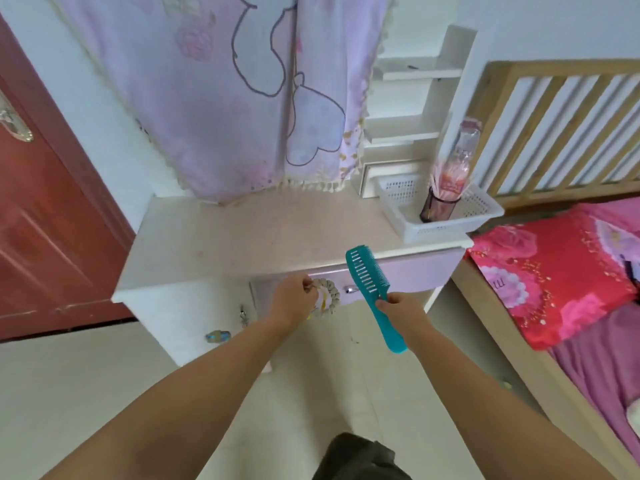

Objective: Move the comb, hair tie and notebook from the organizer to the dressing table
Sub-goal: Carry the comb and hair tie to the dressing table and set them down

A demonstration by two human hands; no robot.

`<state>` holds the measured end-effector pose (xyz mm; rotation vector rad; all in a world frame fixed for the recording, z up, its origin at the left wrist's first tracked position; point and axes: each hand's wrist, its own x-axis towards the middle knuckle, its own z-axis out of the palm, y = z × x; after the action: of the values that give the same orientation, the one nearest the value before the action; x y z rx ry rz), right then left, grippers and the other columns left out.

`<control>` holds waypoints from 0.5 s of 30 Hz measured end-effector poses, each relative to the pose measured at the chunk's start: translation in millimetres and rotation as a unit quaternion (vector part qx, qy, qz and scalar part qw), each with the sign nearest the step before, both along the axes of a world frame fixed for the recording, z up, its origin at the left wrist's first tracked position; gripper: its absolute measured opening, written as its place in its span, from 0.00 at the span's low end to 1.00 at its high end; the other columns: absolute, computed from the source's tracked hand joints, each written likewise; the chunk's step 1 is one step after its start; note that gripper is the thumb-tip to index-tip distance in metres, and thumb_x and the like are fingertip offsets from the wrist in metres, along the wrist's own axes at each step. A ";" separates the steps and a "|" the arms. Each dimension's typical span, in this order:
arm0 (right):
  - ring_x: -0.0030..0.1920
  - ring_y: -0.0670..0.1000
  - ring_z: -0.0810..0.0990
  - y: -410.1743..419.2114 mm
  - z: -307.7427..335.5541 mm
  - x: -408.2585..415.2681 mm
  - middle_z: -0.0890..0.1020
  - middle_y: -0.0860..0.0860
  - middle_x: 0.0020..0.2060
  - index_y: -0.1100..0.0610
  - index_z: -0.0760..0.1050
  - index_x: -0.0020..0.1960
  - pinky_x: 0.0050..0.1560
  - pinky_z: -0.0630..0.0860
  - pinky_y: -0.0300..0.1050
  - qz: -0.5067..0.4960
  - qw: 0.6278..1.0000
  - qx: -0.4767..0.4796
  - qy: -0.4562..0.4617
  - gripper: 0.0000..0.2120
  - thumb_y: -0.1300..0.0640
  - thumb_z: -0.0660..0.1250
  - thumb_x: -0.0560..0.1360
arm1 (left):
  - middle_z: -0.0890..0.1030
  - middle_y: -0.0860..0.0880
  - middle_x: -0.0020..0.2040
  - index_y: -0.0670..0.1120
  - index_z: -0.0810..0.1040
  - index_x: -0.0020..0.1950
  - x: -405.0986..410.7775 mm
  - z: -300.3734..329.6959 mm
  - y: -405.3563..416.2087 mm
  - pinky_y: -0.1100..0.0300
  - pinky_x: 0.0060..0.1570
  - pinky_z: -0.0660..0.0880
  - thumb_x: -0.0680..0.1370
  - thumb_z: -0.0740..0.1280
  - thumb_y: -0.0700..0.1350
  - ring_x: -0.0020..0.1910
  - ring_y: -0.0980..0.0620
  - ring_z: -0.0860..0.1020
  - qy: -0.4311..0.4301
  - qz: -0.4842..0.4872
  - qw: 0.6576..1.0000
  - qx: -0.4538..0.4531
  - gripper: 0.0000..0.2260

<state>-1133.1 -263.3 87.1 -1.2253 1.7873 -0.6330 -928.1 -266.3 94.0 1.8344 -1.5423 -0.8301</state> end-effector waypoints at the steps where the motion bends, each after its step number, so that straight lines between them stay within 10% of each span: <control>1: 0.39 0.55 0.76 -28.7 -2.7 -2.1 0.79 0.55 0.41 0.61 0.78 0.49 0.43 0.70 0.46 0.009 1.000 0.005 0.007 0.09 0.57 0.62 0.75 | 0.81 0.37 0.45 0.39 0.76 0.47 -4.6 -3.4 -24.1 0.54 0.46 0.72 0.74 0.61 0.38 0.44 0.41 0.77 0.007 0.004 1.000 0.009 0.05; 15: 0.34 0.54 0.73 -269.6 -59.4 27.4 0.75 0.53 0.32 0.57 0.73 0.35 0.27 0.64 0.40 -0.013 0.992 0.087 0.086 0.10 0.60 0.61 0.75 | 0.76 0.48 0.39 0.43 0.75 0.45 -20.1 -71.4 -269.5 0.60 0.37 0.66 0.74 0.64 0.41 0.40 0.49 0.73 0.030 -0.002 0.990 0.137 0.03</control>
<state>-1105.7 -532.9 27.7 -1.1682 1.9588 -0.3863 -948.1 -535.8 22.6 1.9784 -1.4513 -1.1362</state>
